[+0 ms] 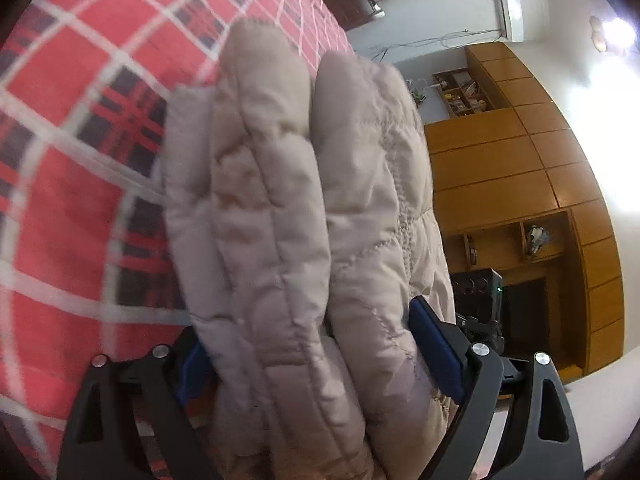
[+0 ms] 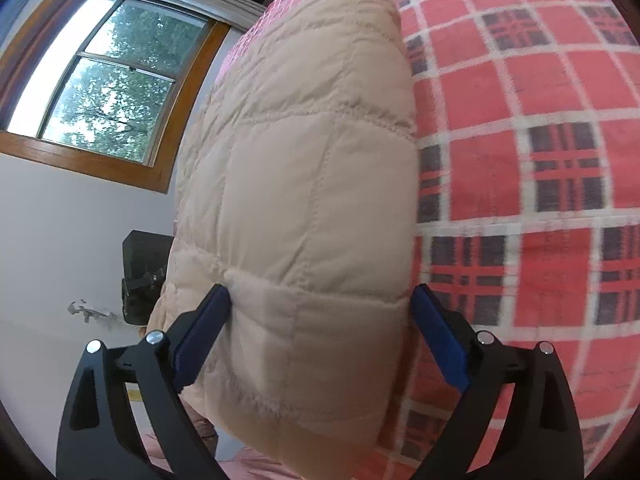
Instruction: Fold large clothes
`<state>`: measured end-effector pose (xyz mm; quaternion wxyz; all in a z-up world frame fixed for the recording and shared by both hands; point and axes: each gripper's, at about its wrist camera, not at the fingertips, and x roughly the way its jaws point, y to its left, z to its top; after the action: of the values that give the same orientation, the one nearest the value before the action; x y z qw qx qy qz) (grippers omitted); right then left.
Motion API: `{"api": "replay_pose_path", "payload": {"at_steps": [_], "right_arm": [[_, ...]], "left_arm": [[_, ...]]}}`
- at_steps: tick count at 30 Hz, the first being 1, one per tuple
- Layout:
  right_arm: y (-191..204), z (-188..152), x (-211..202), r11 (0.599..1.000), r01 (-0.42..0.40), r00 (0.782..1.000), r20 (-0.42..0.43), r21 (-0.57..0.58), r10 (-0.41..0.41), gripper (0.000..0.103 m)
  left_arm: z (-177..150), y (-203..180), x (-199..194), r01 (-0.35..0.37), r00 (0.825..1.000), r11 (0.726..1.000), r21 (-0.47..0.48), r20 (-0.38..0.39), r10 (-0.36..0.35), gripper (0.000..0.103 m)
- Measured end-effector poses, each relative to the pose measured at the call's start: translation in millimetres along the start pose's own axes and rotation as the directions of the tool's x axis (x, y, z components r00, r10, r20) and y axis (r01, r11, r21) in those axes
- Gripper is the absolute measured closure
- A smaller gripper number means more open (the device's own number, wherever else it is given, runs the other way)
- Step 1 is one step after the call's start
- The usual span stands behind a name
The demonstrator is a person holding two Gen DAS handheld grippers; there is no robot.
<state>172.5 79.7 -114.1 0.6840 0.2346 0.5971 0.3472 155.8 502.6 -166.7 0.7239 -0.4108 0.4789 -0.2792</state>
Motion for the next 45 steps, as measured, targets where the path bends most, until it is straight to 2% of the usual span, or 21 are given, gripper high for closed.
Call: {"api": "replay_pose_path", "payload": {"at_steps": [2,5,7,9,13,19,26,33,38,45], "right_arm": [[1,0,4,1.0,-0.016,1.0,-0.011,-0.005,0.016,0.012],[7,-2,-1,0.999,-0.007,1.0,-0.002,-0.035,0.007,0.025],[11,-5,-7,0.998,-0.003,1.0,0.006,-0.067,0.003,0.041],[13,-7,-13,0.996,-0.005,1.0,0.014,-0.084,0.007,0.048],[17,-11,-46,0.988,0.031,0.997,0.073,-0.15,-0.02,0.053],[13,-6,-111,0.974,0.122,0.979,0.183,-0.189,-0.087,0.054],[-26,18,-160,0.974,0.162,0.967,0.223,-0.161,-0.124,0.054],[-72,45,-143,0.986,0.137,0.977,0.179,-0.093,-0.118,0.054],[-96,48,-136,0.993,0.084,0.985,0.16,-0.087,-0.07,0.053],[-113,55,-133,0.993,0.085,0.985,0.16,-0.083,-0.071,0.044]], "left_arm": [[-1,-1,3,0.012,1.0,1.0,-0.004,-0.005,-0.012,0.017],[-3,-3,4,0.011,1.0,1.0,-0.013,-0.002,-0.011,0.029],[-5,-7,4,-0.005,1.0,1.0,-0.001,0.009,0.005,0.041],[-4,-18,3,-0.011,1.0,1.0,0.021,0.021,0.011,0.047],[-5,-46,14,-0.008,1.0,0.997,0.082,0.026,0.006,0.053],[11,-88,56,0.04,0.999,0.988,0.147,0.005,-0.041,0.054],[26,-125,106,0.011,1.0,0.975,0.221,0.025,-0.017,0.054],[36,-109,144,-0.066,0.998,0.981,0.18,0.026,0.063,0.054],[31,-110,149,-0.082,0.996,0.978,0.19,0.036,0.077,0.053],[19,-104,148,-0.121,0.992,0.975,0.186,0.063,0.111,0.043]]}}
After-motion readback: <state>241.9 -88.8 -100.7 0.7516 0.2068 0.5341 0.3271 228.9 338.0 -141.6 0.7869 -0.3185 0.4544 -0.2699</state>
